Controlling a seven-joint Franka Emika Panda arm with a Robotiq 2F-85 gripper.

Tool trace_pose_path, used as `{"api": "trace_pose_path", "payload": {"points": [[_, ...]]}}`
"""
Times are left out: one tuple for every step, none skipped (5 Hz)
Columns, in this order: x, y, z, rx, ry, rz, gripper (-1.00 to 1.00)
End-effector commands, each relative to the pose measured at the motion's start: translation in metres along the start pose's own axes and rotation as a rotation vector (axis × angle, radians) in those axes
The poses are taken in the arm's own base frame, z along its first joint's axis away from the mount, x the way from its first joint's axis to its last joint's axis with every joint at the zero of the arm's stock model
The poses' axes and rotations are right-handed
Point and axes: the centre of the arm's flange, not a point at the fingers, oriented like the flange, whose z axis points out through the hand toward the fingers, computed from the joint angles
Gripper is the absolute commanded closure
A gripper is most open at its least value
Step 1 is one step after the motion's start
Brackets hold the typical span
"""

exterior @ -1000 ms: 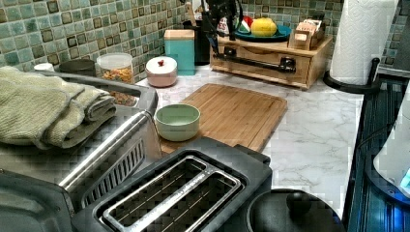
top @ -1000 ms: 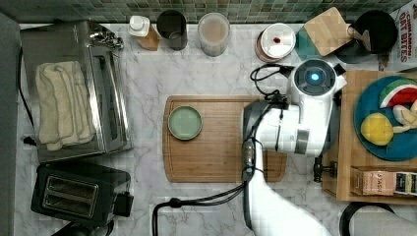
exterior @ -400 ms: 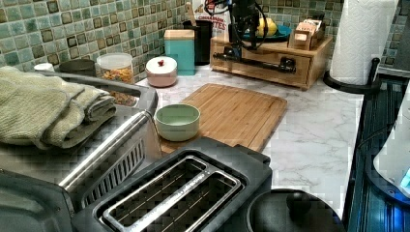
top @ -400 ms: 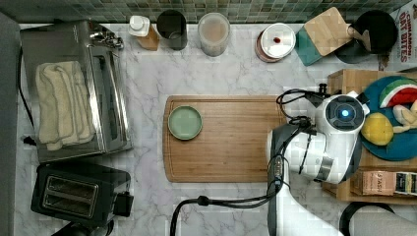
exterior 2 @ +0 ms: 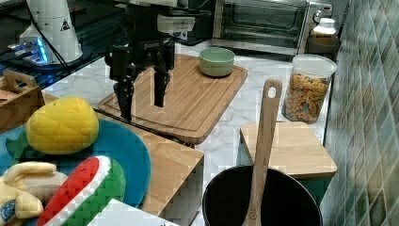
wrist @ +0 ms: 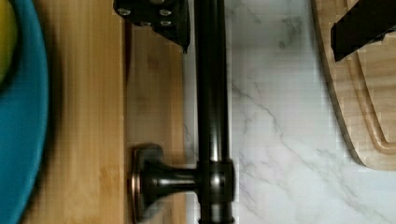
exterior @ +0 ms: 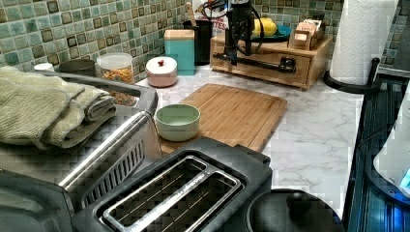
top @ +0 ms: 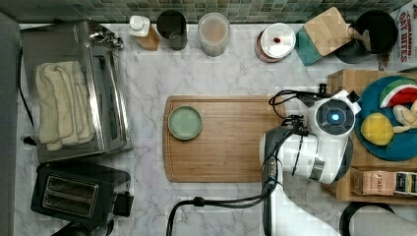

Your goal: Open the drawer.

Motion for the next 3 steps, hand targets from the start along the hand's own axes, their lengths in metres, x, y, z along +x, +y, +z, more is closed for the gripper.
{"api": "trace_pose_path", "payload": {"points": [[0.014,0.019,0.004,-0.081,-0.015,-0.113,-1.00],[0.008,0.028,0.025,-0.035,0.000,-0.088,-1.00],[0.003,0.033,0.039,-0.053,0.011,-0.081,-1.00]]}}
